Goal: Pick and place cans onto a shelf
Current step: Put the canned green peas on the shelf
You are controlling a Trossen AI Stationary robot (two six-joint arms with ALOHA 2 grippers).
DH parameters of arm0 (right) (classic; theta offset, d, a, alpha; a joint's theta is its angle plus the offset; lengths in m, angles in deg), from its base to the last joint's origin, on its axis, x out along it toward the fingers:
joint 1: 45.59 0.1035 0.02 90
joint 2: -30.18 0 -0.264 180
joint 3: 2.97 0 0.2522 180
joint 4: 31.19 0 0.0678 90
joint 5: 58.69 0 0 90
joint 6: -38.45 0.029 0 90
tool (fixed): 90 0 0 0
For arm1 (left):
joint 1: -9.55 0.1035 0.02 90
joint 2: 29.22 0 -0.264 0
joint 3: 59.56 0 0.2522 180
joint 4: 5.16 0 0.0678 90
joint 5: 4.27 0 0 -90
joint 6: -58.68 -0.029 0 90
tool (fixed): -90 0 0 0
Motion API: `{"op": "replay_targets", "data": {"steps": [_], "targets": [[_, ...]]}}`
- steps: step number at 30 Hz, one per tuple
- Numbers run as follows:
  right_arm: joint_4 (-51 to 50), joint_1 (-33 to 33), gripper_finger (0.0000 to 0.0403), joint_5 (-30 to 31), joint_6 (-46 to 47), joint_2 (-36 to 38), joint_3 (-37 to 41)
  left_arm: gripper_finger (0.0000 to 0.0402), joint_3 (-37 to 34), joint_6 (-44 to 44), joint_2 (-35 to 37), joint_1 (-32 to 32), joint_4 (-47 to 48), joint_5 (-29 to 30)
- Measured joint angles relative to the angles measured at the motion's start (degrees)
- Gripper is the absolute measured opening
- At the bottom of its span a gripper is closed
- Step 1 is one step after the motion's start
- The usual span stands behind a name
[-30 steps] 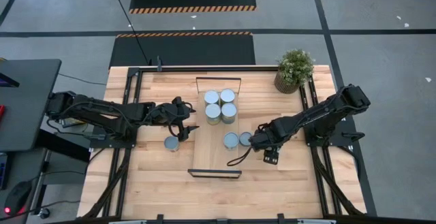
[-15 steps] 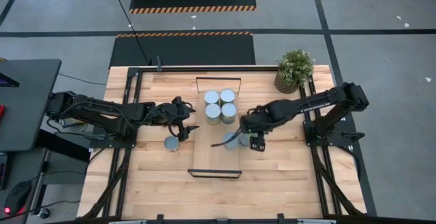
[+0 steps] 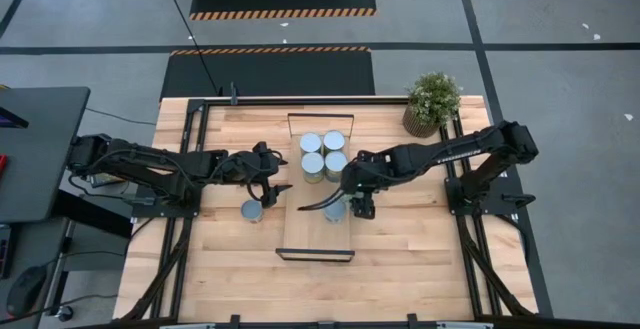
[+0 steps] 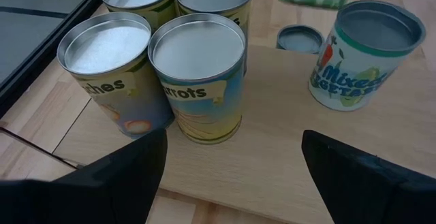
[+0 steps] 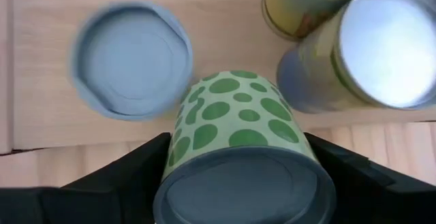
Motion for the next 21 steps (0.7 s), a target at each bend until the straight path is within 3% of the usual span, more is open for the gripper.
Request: {"op": "replay_targets", "data": {"steps": [11, 17, 21], "targets": [[3.98, -0.22, 0.0314, 1.04, -2.57, -4.39, 0.08, 0.0345, -0.02, 0.3, -0.01, 0.0, -0.16, 0.0], [5.95, 0.16, 0.0314, -2.75, -3.5, -6.79, 0.08, 0.0345, -0.02, 0.01, -0.02, 0.0, -0.55, 0.0], [6.37, 0.3, 0.0314, -1.13, -4.25, -7.47, 0.11, 0.0345, -0.02, -0.02, -0.02, 0.0, -0.45, 0.0]]}}
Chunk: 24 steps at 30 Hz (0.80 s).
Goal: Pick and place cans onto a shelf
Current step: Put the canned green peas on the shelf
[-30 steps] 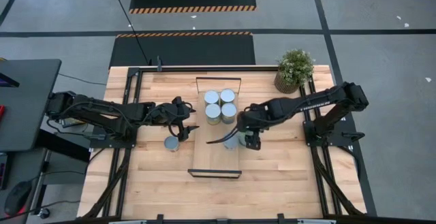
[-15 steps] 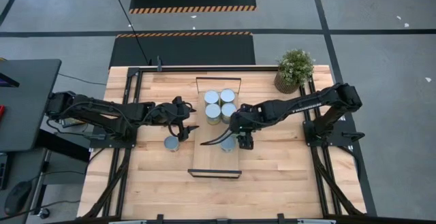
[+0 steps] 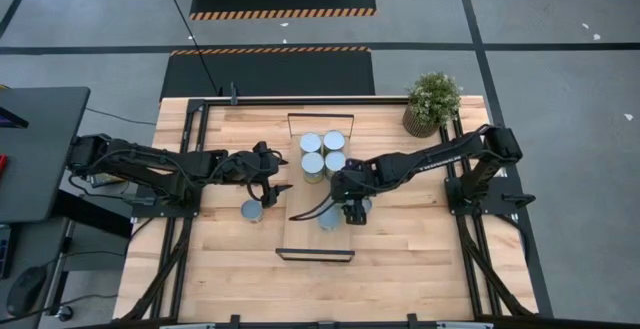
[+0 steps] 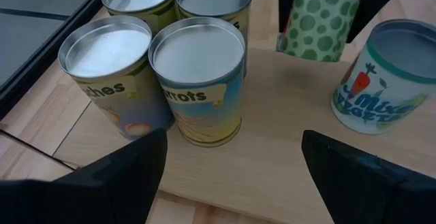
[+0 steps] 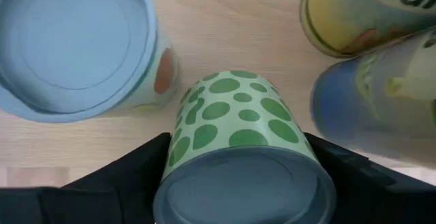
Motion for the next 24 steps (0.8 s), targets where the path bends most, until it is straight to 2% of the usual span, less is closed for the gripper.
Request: {"op": "replay_targets", "data": {"steps": [13, 24], "targets": [[2.03, -0.66, 0.0314, 0.6, 2.18, -0.01, 0.14, 0.0345, 0.0, 0.1, -0.01, 0.0, 0.0, 0.0], [2.77, -0.98, 0.0314, -0.88, 1.84, -2.81, 0.24, 0.0345, 0.0, 0.04, -0.01, -0.02, -0.06, 0.0]]}}
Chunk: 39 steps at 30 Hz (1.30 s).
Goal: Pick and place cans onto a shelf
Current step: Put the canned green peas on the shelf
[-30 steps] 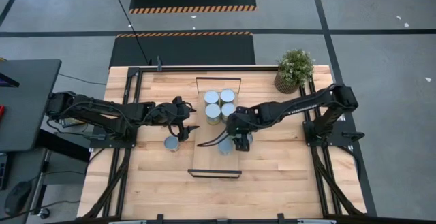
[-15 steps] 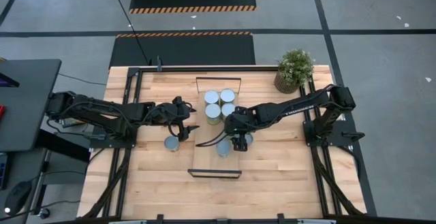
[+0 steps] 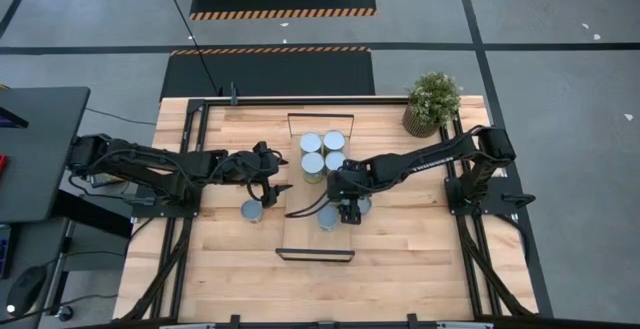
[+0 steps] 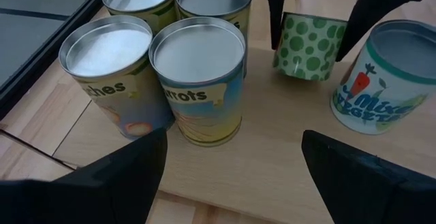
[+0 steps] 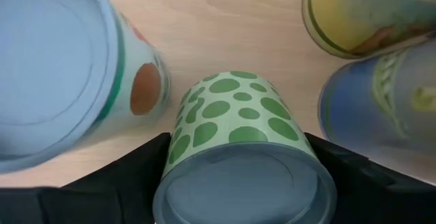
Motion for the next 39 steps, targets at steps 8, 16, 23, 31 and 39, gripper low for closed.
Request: {"op": "replay_targets", "data": {"steps": [8, 16, 23, 31, 39], "targets": [[0.7, -0.01, 0.0332, -0.01, -0.12, -0.02, 0.0, 0.0345, 0.0, 0.02, 0.0, 0.01, -0.02, 0.0], [1.89, 0.0, 0.0365, 1.04, -1.21, -0.02, 0.0, 0.0345, 0.0, -0.04, 0.0, 0.01, 0.01, 0.0], [1.17, 0.1, 0.0368, 3.41, -1.1, 0.13, 0.0, 0.0345, 0.0, -0.03, 0.0, 0.0, 0.03, 0.0], [-2.1, 1.27, 0.0368, 7.1, 1.58, 0.2, 0.0, 0.0345, 0.0, -0.02, 0.0, 0.0, 0.01, 0.0], [-3.26, 1.62, 0.0368, 9.99, 2.33, 0.43, 0.0, 0.0345, 0.02, -0.07, 0.0, 0.0, 0.01, 0.0]]}}
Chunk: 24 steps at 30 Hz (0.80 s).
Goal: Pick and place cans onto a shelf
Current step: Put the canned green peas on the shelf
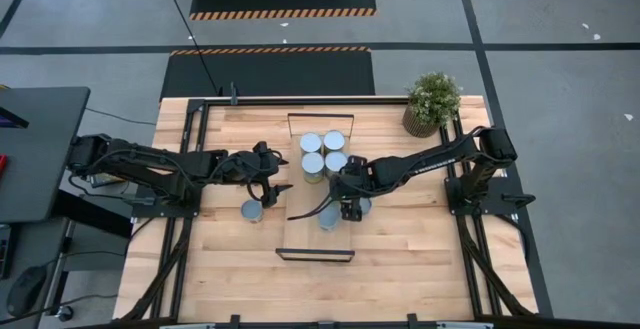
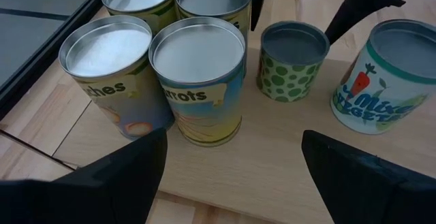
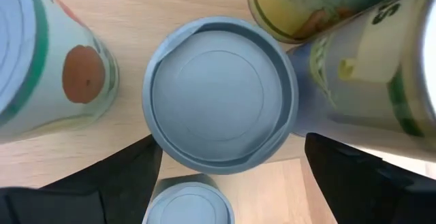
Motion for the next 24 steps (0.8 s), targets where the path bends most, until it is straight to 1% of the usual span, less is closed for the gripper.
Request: {"op": "replay_targets", "data": {"steps": [4, 7, 13, 17, 24], "targets": [[-0.1, -0.27, 0.0368, 1.56, 1.29, 0.0, 0.0, 0.0345, 0.0, 0.0, 0.0, 0.01, -0.01, 0.0], [-0.31, -0.52, 0.0368, 0.43, 3.1, 0.0, 0.0, 0.0345, 0.0, 0.02, 0.0, 0.0, 0.0, 0.0], [-1.76, -0.42, 0.0368, 0.14, 6.32, 0.2, -0.02, 0.0345, 0.0, 0.04, 0.01, 0.0, -0.01, 0.0], [-2.88, -0.44, 0.0368, 1.21, 8.38, 0.75, -0.02, 0.0345, 0.0, 0.0, 0.01, 0.0, -0.07, 0.0], [-3.1, -0.44, 0.0368, 2.97, 9.09, 1.91, -0.04, 0.0345, 0.07, -0.02, 0.0, 0.0, -0.16, 0.0]]}}
